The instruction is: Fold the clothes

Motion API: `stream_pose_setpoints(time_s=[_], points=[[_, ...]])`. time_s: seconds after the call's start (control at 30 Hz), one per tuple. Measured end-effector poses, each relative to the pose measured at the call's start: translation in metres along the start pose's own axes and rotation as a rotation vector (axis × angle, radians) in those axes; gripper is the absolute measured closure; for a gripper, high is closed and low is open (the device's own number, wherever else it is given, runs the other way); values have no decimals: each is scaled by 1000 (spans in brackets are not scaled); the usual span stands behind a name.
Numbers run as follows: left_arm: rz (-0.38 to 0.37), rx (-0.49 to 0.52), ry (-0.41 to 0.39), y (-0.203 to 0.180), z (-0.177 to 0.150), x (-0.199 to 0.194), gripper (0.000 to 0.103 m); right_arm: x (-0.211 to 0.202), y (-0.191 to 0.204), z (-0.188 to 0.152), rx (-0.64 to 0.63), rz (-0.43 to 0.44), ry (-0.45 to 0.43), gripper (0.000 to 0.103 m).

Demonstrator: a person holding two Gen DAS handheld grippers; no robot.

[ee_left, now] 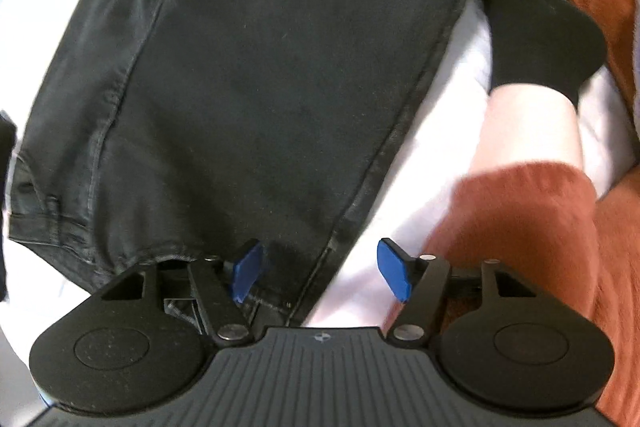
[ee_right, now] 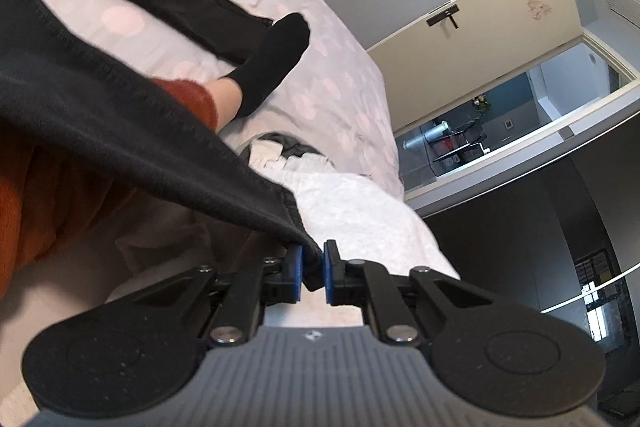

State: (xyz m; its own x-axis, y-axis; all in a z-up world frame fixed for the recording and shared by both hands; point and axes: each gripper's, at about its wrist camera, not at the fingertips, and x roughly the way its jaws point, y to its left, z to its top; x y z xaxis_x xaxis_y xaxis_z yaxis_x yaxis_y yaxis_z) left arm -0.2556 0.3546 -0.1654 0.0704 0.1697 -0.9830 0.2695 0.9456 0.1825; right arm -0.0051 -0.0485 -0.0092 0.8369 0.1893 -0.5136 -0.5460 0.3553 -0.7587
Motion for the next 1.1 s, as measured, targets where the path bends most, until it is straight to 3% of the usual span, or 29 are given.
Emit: stream_pose_setpoints(time_s=[0.17, 0.3, 0.37, 0.43, 0.53, 0.57, 0.6, 0.7, 0.9, 1.1], points=[[11, 39, 64, -3, 12, 24, 23, -2, -3, 8, 11, -7, -3, 92], [19, 71, 115, -5, 22, 44, 9, -1, -5, 13, 24, -11, -4, 92], [41, 73, 123, -8, 26, 48, 8, 1, -7, 17, 37, -20, -12, 92], [62, 53, 116, -8, 26, 46, 14, 2, -8, 21, 51, -30, -21, 92], [128, 5, 76, -7, 22, 35, 51, 4, -9, 26, 61, -39, -29, 92], [156, -17, 60, -6, 20, 30, 73, 5, -9, 26, 61, -39, -31, 92], [180, -33, 41, -7, 17, 22, 81, 6, -10, 27, 61, -38, -33, 92], [251, -68, -22, -10, 10, -4, 87, 8, -13, 29, 69, -45, -37, 92], [408, -162, -162, 7, 3, -69, 89, 24, -25, 45, 101, -58, -35, 92], [471, -247, -207, 52, 21, -111, 88, 51, -42, 86, 109, -88, -52, 92]])
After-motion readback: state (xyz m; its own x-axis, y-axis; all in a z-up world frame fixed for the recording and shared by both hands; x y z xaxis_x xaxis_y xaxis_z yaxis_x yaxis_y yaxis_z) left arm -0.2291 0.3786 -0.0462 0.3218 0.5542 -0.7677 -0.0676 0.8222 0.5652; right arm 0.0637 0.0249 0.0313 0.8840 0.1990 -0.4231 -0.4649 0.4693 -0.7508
